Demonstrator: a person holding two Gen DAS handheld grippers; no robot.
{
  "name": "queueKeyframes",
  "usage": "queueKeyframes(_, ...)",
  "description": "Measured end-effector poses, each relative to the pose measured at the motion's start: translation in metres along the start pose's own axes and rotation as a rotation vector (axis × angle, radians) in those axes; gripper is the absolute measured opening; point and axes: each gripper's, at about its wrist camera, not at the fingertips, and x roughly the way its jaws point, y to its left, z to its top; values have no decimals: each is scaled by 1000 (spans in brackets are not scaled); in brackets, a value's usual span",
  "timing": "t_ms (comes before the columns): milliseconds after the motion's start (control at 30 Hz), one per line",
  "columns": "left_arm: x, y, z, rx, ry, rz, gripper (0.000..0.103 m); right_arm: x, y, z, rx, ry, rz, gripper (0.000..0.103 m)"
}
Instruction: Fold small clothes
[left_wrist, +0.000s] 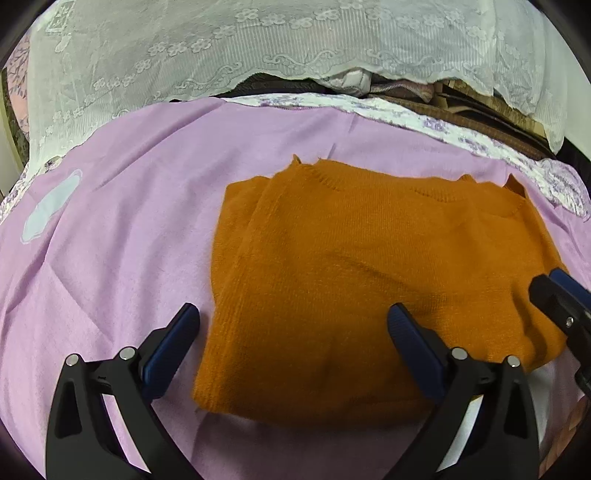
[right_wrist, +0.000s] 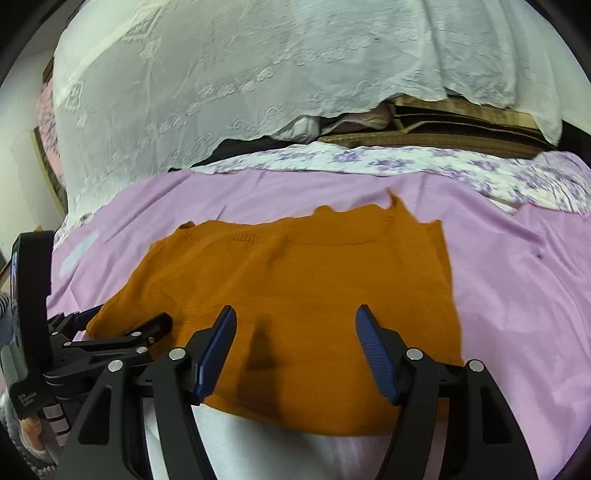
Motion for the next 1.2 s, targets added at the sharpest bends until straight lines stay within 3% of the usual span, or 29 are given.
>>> queueKeyframes(100, -12, 0, 8, -7, -49, -25, 99, -4, -3, 10, 11, -35, -16, 67)
queueKeyframes(233, -5, -8, 29, 18, -67, 14, 99, 6, -16, 34, 56, -43, -34, 67)
queueKeyframes(333, 26, -6, 42, -16, 25, 19, 99, 29, -41, 44, 137, 27, -20, 67)
queueKeyframes(467, 43, 13, 38, -98, 87, -66, 99, 55, -71, 29, 241, 106, 49, 67)
queueKeyframes(600, 34, 18, 33, -109, 50, -60, 99, 37, -74, 31, 278, 46, 92, 67)
queueKeyframes(767, 13, 26, 20, -135, -6, -74, 99, 4, -91, 27, 336, -52, 67, 67)
queueKeyframes(967, 7, 32, 5, -138, 26, -71, 99, -6, -123, 3, 458, -30, 70, 67)
queueKeyframes(1200, -15, 42, -21, -163, 38, -75, 99, -24, -138, -30, 600, -13, 221, 67)
